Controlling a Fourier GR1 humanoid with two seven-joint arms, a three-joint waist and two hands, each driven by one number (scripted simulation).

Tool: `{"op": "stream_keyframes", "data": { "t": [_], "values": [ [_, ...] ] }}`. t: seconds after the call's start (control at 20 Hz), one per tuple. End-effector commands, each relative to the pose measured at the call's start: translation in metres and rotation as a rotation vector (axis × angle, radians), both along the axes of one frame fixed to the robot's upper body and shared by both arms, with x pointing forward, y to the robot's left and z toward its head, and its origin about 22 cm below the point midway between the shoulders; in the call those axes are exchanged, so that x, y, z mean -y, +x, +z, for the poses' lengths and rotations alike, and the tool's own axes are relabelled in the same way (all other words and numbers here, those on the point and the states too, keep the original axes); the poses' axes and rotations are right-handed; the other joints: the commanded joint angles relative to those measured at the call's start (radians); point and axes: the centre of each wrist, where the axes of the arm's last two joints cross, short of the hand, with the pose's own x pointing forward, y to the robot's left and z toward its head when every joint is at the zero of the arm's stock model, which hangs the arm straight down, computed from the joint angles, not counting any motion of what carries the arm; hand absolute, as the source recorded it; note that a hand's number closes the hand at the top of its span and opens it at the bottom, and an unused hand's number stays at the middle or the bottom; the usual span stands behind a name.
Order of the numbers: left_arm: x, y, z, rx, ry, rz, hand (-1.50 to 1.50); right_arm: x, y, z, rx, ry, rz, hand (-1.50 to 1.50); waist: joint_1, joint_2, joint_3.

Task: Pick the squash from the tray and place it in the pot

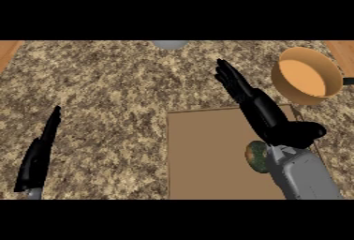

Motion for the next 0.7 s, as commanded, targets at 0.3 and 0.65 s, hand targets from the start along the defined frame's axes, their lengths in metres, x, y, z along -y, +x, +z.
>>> {"op": "stream_keyframes", "data": {
  "t": [0.3,0.65],
  "values": [
    [0.055,0.04,0.045,0.213,-0.311,-0.118,0.0,0.016,0.017,0.126,0.505,-0.289,0.499,1.5,0.016,-0.026,0.016],
    [0.069,0.06,0.076,0.279,-0.465,-0.175,0.0,0.11,0.05,0.1,0.483,-0.122,0.722,-1.5,0.046,0.046,0.034]
  ]
}}
